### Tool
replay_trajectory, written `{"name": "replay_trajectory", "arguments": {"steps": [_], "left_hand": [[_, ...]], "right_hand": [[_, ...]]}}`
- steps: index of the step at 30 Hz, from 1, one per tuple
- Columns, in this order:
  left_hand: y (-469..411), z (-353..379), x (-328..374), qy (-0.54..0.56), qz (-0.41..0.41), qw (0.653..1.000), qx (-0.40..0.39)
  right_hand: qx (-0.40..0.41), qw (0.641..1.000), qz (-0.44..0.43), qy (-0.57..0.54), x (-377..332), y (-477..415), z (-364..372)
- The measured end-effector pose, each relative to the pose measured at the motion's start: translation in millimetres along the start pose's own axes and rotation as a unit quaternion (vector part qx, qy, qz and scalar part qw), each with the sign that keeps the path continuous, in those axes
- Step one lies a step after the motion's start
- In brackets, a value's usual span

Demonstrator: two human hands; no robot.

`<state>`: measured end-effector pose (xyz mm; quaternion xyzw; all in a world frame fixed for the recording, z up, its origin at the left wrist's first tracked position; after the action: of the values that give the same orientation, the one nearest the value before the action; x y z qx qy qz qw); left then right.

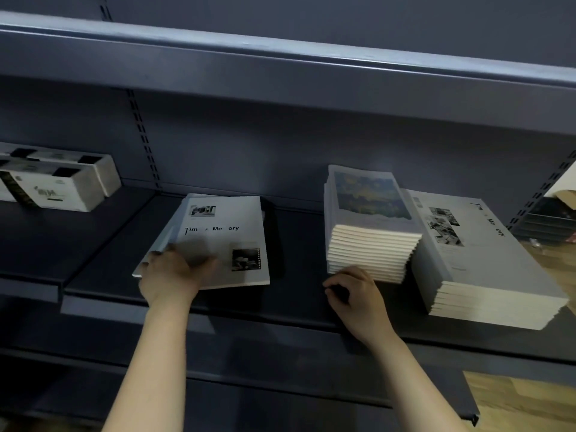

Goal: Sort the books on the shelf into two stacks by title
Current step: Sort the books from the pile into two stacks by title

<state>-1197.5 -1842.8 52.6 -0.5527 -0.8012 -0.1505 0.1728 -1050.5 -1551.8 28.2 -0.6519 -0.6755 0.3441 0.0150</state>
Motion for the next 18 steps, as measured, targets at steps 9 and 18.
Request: {"name": "replay_trajectory", "arguments": {"steps": [9, 18], "left_hand": [[-1.0, -11.6, 3.6, 0.153, 0.035, 0.987, 0.026], [28.3, -15.2, 6.5, 0.351, 0.128, 0.925, 0.074]], "right_hand": [[0.001, 1.0, 0.007, -0.006, 3.3, 0.4, 1.2], [-0.002, 1.0, -0.005, -0.02, 3.8, 0.1, -1.7]]}}
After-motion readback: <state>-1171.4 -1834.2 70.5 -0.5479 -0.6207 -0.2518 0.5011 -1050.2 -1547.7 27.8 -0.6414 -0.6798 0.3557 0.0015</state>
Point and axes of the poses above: each hand's wrist, its own y-axis away from the middle knuckle, its own z-axis out of the palm, x = y × z, the point moved 6 cm from there along -y, towards the middle knuckle, and after that the axes turned 11 degrees about -z, right-handed, at the moved point
